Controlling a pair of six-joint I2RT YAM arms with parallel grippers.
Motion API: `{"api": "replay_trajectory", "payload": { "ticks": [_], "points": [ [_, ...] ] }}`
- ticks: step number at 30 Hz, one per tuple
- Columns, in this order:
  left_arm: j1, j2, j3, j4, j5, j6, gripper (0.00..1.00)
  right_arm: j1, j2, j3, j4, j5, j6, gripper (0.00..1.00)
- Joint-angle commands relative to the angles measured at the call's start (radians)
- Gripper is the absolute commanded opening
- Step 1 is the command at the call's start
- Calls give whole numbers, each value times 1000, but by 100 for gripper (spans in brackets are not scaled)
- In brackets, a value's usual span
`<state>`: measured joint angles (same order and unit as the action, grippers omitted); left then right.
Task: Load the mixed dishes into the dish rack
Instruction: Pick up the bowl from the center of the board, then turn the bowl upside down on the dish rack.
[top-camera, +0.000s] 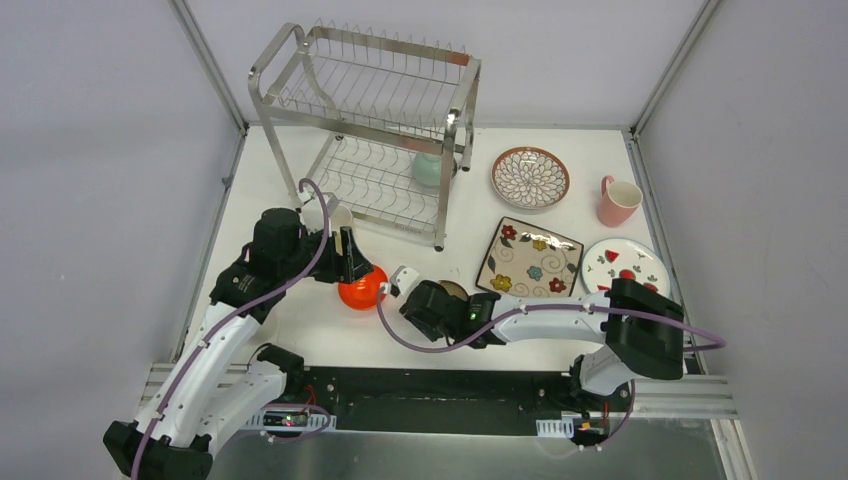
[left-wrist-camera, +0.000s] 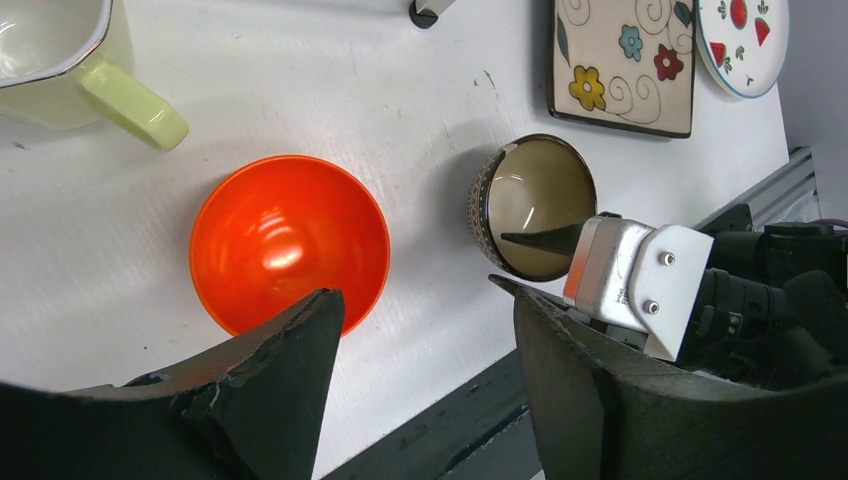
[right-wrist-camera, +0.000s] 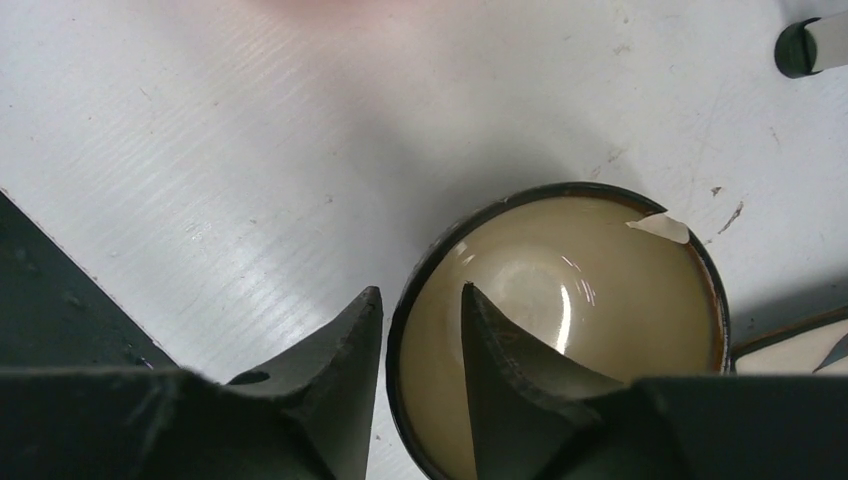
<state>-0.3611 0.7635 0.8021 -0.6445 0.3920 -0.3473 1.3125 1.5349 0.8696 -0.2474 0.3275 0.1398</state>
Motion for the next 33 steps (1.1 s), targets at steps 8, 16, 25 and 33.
{"api": "replay_trajectory", "payload": {
  "ticks": [8, 16, 25, 33],
  "points": [
    [-12, -16, 11, 44, 31, 24, 66, 8, -90, 38, 45, -26, 38, 0],
    [-13, -131, -158, 334, 348, 143, 66, -86, -330, 17, 42, -352, 117, 0],
    [-18, -291, -246, 459, 539, 412, 71, -244, -535, 10, 45, -702, 286, 0],
    [-80, -213, -200, 463, 711, 808, 71, -313, -545, 36, 59, -846, 396, 0]
  ]
}}
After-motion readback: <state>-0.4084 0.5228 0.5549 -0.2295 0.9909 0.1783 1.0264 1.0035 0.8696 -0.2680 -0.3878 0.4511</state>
